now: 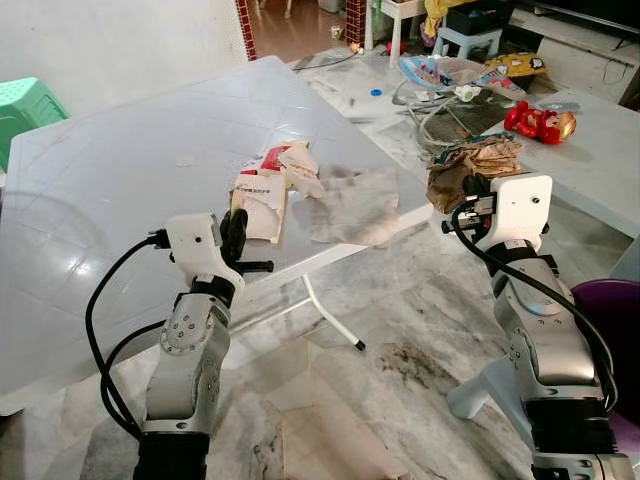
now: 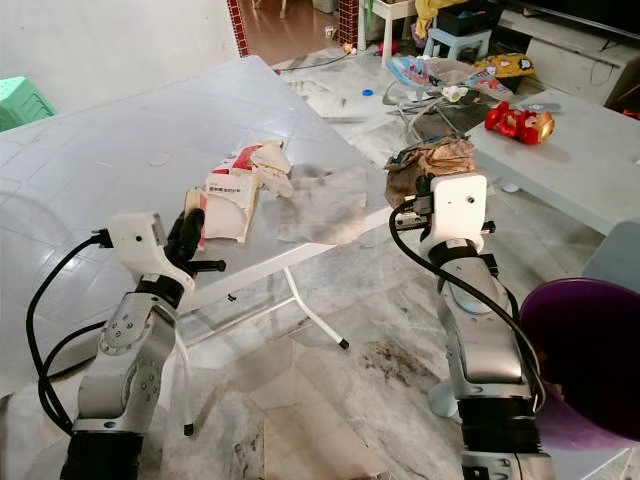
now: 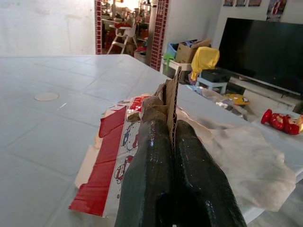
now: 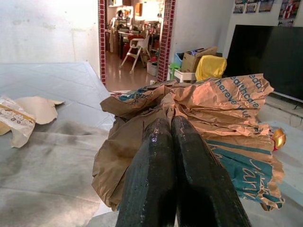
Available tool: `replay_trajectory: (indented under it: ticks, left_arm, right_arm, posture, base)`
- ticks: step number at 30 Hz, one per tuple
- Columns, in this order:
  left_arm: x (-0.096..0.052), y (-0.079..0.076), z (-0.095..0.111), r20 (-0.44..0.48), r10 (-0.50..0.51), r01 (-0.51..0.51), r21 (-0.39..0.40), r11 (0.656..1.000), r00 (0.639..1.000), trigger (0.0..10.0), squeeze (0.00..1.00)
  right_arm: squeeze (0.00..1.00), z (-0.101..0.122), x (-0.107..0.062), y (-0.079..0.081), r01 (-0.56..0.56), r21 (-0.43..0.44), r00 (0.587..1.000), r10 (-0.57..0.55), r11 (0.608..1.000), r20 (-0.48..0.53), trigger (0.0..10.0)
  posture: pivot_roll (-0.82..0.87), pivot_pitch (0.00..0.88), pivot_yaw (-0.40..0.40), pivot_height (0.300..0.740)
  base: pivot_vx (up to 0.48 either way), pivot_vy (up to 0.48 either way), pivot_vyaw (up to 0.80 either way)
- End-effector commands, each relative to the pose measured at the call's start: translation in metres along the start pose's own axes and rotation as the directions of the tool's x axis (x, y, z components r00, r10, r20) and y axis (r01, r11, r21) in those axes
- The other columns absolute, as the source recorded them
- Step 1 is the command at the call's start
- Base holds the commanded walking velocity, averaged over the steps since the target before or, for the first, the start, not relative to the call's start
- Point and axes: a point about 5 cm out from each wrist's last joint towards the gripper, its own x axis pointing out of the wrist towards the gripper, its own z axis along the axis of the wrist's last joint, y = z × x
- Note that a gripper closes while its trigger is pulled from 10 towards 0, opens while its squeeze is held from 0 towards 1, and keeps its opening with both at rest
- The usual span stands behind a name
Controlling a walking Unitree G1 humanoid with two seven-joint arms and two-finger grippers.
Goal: Picking trash to rubbish bin
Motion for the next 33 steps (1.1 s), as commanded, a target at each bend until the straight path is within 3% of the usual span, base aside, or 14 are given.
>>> replay_trajectory:
  ticks: [1,8,26,33]
  left_arm:
    - [0.0020,0.0029,0.0018,-0.005,0.009,-0.009,0.004,1.000,1.000,0.0,0.00]
    - [0.0023,0.0031,0.0013,-0.008,-0.005,0.006,0.022,1.000,1.000,0.0,0.00]
    - [0.0023,0.0016,-0.0003,-0.018,-0.025,0.025,0.024,0.999,1.000,0.0,0.00]
    - [0.0020,-0.0001,0.0024,-0.003,-0.024,0.024,-0.001,1.000,1.000,0.0,0.00]
  right_arm:
    - [0.00,0.0024,0.0003,0.0008,-0.001,0.003,1.000,0.001,1.000,0.001,10.0]
    - [0.00,0.0032,0.0000,0.0009,-0.001,0.003,1.000,0.001,1.000,0.007,10.0]
    - [0.00,0.0033,0.0004,0.0022,-0.006,0.001,1.000,0.006,1.000,0.014,10.0]
    - [0.00,0.0036,0.0009,0.0028,-0.009,0.003,1.000,0.009,1.000,0.015,10.0]
  posture:
    - [-0.05,0.060,0.075,0.740]
    - [-0.05,0.060,0.075,0.740]
    - [-0.04,0.054,0.077,0.740]
    - [-0.04,0.054,0.077,0.740]
  base:
    - [0.000,0.000,-0.80]
    - [0.146,0.000,-0.80]
    - [0.449,0.000,0.00]
    - [0.000,0.000,0.00]
